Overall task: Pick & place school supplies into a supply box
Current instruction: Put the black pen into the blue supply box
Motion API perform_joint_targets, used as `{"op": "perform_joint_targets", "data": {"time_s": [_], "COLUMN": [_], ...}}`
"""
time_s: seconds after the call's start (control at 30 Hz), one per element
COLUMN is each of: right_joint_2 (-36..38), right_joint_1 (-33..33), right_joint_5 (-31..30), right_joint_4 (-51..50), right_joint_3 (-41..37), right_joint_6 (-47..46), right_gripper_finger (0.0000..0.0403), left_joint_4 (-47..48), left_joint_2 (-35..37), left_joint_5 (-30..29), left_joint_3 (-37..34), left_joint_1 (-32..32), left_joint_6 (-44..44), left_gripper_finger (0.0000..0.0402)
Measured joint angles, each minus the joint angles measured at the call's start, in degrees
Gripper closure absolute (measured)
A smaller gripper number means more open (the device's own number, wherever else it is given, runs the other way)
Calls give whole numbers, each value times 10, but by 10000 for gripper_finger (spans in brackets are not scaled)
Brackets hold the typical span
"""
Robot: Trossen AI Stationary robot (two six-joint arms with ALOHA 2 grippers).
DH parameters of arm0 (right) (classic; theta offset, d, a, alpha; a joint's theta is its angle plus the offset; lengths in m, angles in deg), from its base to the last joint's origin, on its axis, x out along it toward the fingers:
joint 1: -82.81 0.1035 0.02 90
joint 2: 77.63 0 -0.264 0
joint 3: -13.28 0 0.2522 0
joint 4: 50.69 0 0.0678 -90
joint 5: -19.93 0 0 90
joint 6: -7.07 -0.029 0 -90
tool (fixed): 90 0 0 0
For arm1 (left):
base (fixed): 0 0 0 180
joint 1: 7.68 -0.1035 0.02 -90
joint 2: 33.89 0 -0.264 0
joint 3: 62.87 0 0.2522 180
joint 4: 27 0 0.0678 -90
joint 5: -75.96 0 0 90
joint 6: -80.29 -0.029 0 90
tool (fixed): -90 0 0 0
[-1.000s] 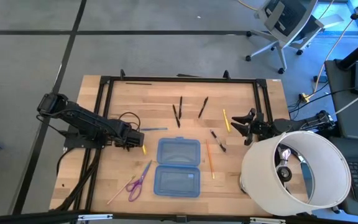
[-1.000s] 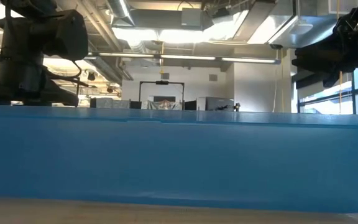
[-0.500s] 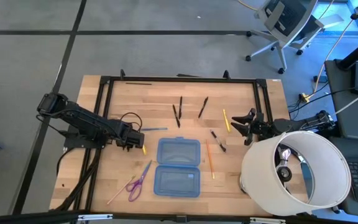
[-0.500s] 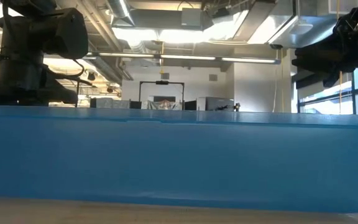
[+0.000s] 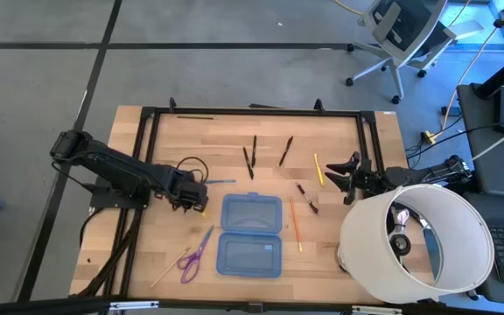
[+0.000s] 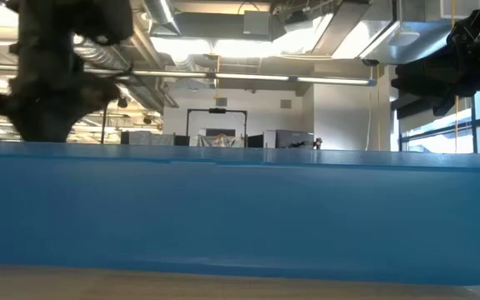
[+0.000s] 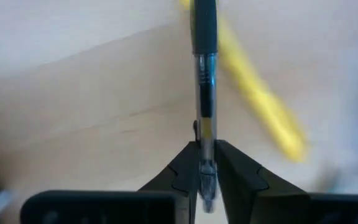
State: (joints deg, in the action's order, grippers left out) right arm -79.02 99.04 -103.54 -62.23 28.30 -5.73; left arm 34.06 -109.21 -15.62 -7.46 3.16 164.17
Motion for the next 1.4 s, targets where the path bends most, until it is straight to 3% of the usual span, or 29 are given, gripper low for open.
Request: {"op": "perform_joint_targets", "data": {"time_s": [0.17, 0.33, 0.5, 0.77, 1.0, 1.4], "right_joint_2": [0, 0, 0, 0, 0, 0], "right_joint_1": [0, 0, 0, 0, 0, 0], "right_joint_5": [0, 0, 0, 0, 0, 0], "right_joint_4": [0, 0, 0, 0, 0, 0], "right_joint_3": [0, 0, 0, 0, 0, 0], "right_joint_6": [15, 14, 11, 11, -15, -50], "right_gripper_finger": [251, 251, 251, 251, 251, 251], "left_joint_4": [-75, -219, -275, -273, -240, -231], "left_joint_2": [8, -5, -60, -213, -312, -359], "left_joint_5": [2, 30, 51, 107, 102, 103], "left_joint_3": [51, 94, 138, 216, 275, 287], "left_joint_1": [0, 13, 40, 99, 114, 92], "left_joint_6": [-144, -323, -411, -461, -476, -476], "left_gripper_finger": [370, 376, 377, 377, 377, 362]}}
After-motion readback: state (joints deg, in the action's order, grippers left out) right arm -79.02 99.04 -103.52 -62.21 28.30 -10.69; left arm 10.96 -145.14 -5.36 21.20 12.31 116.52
